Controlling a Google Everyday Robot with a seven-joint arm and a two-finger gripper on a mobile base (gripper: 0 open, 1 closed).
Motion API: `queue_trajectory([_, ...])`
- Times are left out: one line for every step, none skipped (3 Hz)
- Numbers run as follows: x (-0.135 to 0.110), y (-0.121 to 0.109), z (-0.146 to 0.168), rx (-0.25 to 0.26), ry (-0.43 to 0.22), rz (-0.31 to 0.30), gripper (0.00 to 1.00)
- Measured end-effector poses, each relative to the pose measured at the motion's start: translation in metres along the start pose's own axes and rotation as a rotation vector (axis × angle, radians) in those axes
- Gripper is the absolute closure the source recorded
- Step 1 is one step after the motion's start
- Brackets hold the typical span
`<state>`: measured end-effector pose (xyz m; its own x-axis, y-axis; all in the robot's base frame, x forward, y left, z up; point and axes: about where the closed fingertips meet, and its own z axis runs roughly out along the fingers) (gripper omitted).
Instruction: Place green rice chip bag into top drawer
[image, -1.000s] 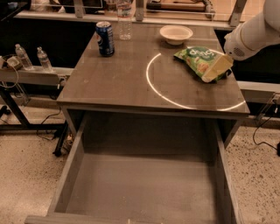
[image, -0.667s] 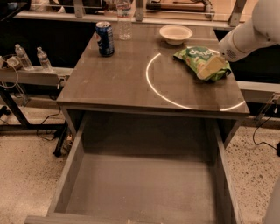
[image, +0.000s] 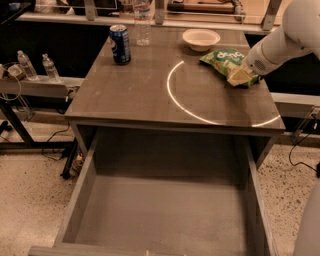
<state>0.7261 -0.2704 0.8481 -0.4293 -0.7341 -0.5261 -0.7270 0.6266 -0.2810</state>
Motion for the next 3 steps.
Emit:
queue_trajectory([-0.005, 0.024, -0.023, -0.022, -0.004, -0.059, 0.95])
queue_trajectory([-0.017, 0.042, -0.048, -0.007, -0.019, -0.135, 1.0])
queue_trajectory([-0.045, 0.078, -0.11, -0.05, -0.115, -0.294, 1.0])
